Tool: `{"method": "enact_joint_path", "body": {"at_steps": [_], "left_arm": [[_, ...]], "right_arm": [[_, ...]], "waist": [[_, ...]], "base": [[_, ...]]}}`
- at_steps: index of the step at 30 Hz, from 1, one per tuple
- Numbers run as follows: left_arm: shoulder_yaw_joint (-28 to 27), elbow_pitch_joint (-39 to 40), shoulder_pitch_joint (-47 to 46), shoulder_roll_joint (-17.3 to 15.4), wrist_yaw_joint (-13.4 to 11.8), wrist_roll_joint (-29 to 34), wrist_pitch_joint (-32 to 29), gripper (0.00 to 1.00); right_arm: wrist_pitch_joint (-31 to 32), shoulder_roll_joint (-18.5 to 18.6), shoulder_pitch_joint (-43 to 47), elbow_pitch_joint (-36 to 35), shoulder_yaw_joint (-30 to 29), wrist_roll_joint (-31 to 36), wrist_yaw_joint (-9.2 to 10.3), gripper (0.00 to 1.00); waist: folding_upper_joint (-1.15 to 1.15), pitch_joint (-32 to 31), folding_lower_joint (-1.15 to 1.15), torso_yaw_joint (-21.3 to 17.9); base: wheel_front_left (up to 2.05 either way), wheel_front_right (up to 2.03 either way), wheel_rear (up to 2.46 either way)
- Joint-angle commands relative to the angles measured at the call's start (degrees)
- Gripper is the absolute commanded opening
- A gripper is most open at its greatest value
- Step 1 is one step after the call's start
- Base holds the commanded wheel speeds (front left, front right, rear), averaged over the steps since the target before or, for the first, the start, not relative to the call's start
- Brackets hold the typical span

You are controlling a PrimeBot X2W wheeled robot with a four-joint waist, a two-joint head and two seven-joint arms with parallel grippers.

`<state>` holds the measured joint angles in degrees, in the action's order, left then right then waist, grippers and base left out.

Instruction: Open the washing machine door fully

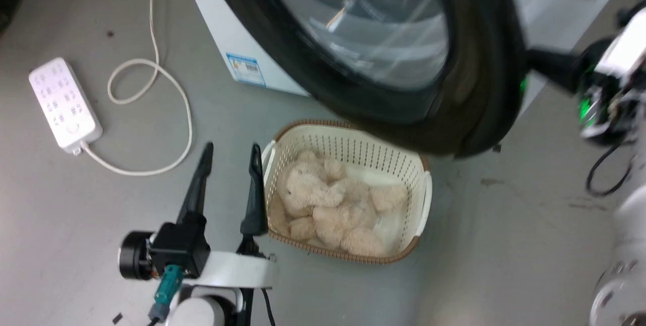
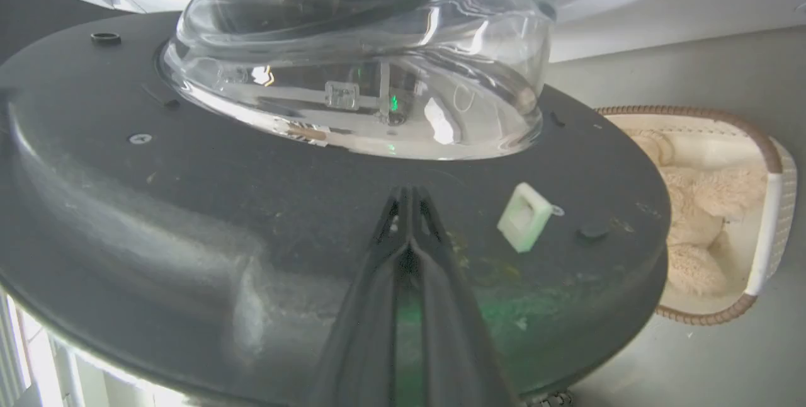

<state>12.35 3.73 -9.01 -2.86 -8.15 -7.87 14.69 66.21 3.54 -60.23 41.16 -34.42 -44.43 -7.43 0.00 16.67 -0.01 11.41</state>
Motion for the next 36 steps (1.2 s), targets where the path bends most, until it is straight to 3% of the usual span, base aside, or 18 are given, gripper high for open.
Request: {"method": "enact_joint_path", "body": {"at_steps": [1,9,10,11,12,13,15,16,23,27,28,29,36], "left_arm": [[0.4,-0.9,1.7,0.0,0.4,-0.6,0.3,1.0],[1.8,-2.2,5.0,0.0,0.8,-1.1,0.3,1.0],[1.8,-2.2,5.0,0.0,0.8,-1.1,0.3,1.0],[2.1,-2.5,5.7,0.0,0.9,-1.0,0.3,1.0],[2.1,-2.5,5.7,0.0,0.9,-1.0,0.3,1.0],[2.4,-2.9,6.2,0.0,1.2,-1.0,0.3,1.0],[2.6,-3.1,6.4,0.0,1.3,-1.0,0.3,1.0],[2.9,-3.5,6.8,0.0,1.5,-1.0,0.3,1.0],[3.5,-4.1,7.4,0.0,1.6,-1.3,0.3,1.0],[3.5,-4.3,7.6,0.0,1.5,-1.4,0.3,1.0],[3.3,-4.3,7.7,0.0,1.6,-1.4,0.3,1.0],[3.1,-4.3,7.7,0.0,1.6,-1.3,0.3,1.0],[0.6,-5.6,8.8,0.0,2.6,-2.8,0.3,1.0]], "right_arm": [[0.6,-0.6,4.0,0.3,3.6,-4.0,-0.06,0.0],[-1.8,-0.7,14.9,-1.0,21.6,-20.8,-0.06,0.0],[-1.8,-0.7,14.9,-1.0,21.6,-20.8,-0.06,0.0],[-3.1,-0.7,17.2,-1.9,26.6,-24.9,-0.06,0.0],[-3.1,-0.7,17.2,-1.9,26.6,-24.9,-0.06,0.0],[-4.7,-0.7,19.5,-3.2,31.5,-28.8,-0.06,0.0],[-5.6,-0.7,20.5,-3.9,33.8,-30.8,-0.06,0.0],[-7.5,-0.7,22.2,-5.1,38.4,-34.1,-0.06,0.0],[-13.2,-0.7,25.2,-8.5,49.4,-40.5,-0.06,0.0],[-16.5,-0.7,26.1,-10.1,53.4,-40.6,-0.06,0.0],[-17.6,-0.7,26.2,-10.4,53.5,-39.9,-0.06,0.19],[-18.7,-0.6,26.4,-10.8,53.4,-39.0,-0.06,0.97],[-28.0,3.6,30.7,-18.3,49.0,-32.0,-0.06,1.0]], "waist": [[0.0,-3.4,0.01,-0.6],[0.0,-7.2,0.01,-0.5],[0.0,-7.2,0.01,-0.5],[0.0,-7.7,0.01,-0.2],[0.0,-7.7,0.01,-0.2],[0.0,-8.1,0.01,0.3],[0.0,-8.3,0.01,0.6],[0.0,-8.5,0.01,1.1],[0.0,-8.8,0.01,2.5],[0.0,-9.1,0.01,3.1],[0.0,-9.2,0.01,3.1],[0.0,-9.4,0.01,3.1],[0.0,-11.8,0.01,0.8]], "base": [[0.0,0.0,0.0],[0.0,0.0,0.0],[0.0,0.0,0.0],[0.0,0.0,0.0],[0.0,0.0,0.0],[0.0,0.0,0.0],[0.0,0.0,0.0],[0.0,0.0,0.0],[0.0,0.0,0.0],[0.0,0.0,0.0],[0.0,0.0,0.0],[0.0,0.0,0.0],[0.0,0.0,0.0]]}}
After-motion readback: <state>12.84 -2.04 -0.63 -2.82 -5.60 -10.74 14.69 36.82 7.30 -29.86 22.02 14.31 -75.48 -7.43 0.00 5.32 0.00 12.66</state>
